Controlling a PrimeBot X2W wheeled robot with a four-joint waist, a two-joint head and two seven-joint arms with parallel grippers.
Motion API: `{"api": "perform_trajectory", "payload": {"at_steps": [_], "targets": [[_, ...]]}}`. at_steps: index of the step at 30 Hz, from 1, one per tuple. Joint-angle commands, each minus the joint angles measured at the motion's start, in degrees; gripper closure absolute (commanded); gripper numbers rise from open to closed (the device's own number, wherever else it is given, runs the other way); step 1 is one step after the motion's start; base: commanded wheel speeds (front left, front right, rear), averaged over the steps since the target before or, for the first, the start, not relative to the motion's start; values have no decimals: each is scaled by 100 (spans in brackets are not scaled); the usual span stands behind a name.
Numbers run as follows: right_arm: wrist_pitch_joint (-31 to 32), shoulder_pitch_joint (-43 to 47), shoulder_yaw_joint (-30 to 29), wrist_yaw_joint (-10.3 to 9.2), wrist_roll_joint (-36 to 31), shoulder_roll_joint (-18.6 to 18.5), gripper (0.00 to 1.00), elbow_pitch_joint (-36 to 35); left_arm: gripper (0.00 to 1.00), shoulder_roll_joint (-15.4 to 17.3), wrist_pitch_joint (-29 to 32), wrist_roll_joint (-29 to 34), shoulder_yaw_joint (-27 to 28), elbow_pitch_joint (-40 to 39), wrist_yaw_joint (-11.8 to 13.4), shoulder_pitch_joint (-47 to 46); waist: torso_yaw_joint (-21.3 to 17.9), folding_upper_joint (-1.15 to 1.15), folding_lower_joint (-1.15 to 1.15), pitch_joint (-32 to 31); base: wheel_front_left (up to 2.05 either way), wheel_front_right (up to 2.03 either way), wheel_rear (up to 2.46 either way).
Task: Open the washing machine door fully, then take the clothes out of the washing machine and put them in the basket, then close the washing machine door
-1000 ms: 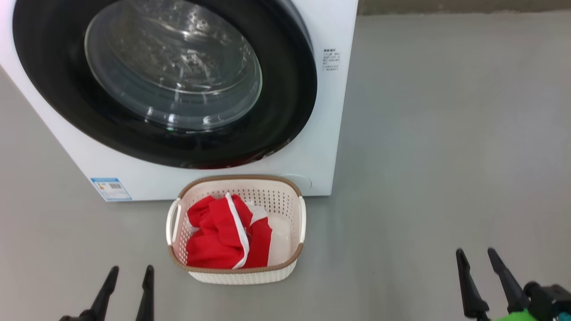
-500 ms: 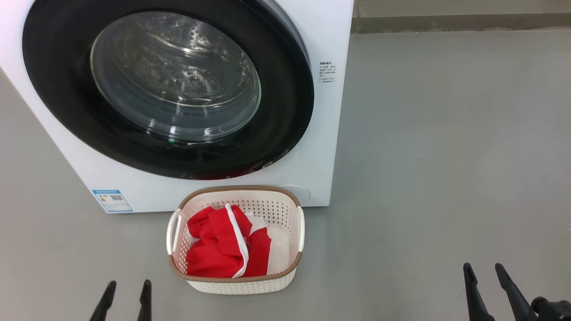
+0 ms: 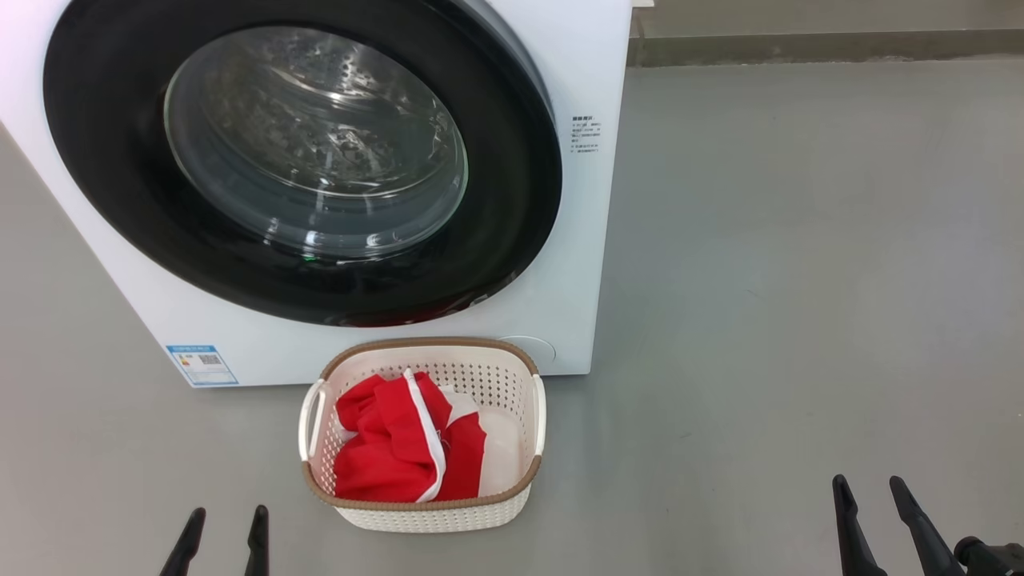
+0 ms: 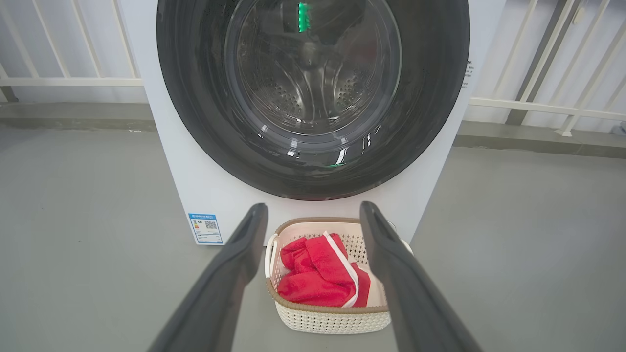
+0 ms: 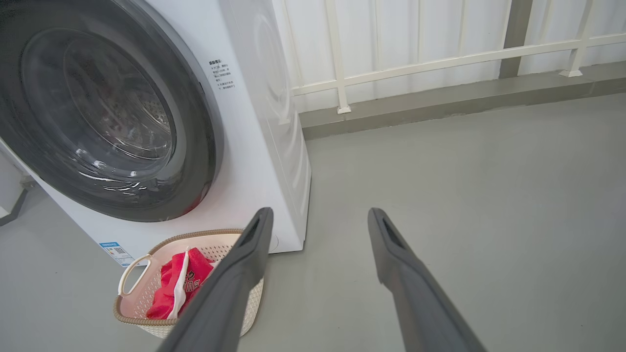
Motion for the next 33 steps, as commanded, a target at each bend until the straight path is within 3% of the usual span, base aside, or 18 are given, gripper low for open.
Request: {"api": "perform_trajectory", "payload": {"at_steps": [1, 13, 14, 22, 26, 33], "targets": [[-22, -61, 79, -5, 2, -95, 0, -148, 0, 54, -28, 32, 223, -144, -31, -90, -4, 0, 0, -7, 0, 0, 0], [-22, -49, 58, -5, -1, -87, 0, -151, 0, 75, -28, -53, 173, -92, -31, -129, 6, 0, 0, -13, 0, 0, 0], [0, 2, -31, 0, 0, 9, 100, 7, 100, 0, 0, -29, -19, 33, 0, 1, 6, 0, 0, -13, 0, 0, 0], [61, -34, 28, 0, 140, 106, 100, 334, 100, -144, 64, -178, -54, 363, 3, -28, 2, 0, 1, -13, 0, 0, 0], [131, -82, 27, 0, 372, 100, 100, 321, 100, -148, 134, -434, -43, 349, 2, -61, -3, 0, 13, -20, 0, 0, 0], [247, -176, 30, -1, 774, 90, 100, 314, 100, -154, 244, -878, -35, 335, 0, -123, -13, 0, 0, -2, 0, 0, 0]]}}
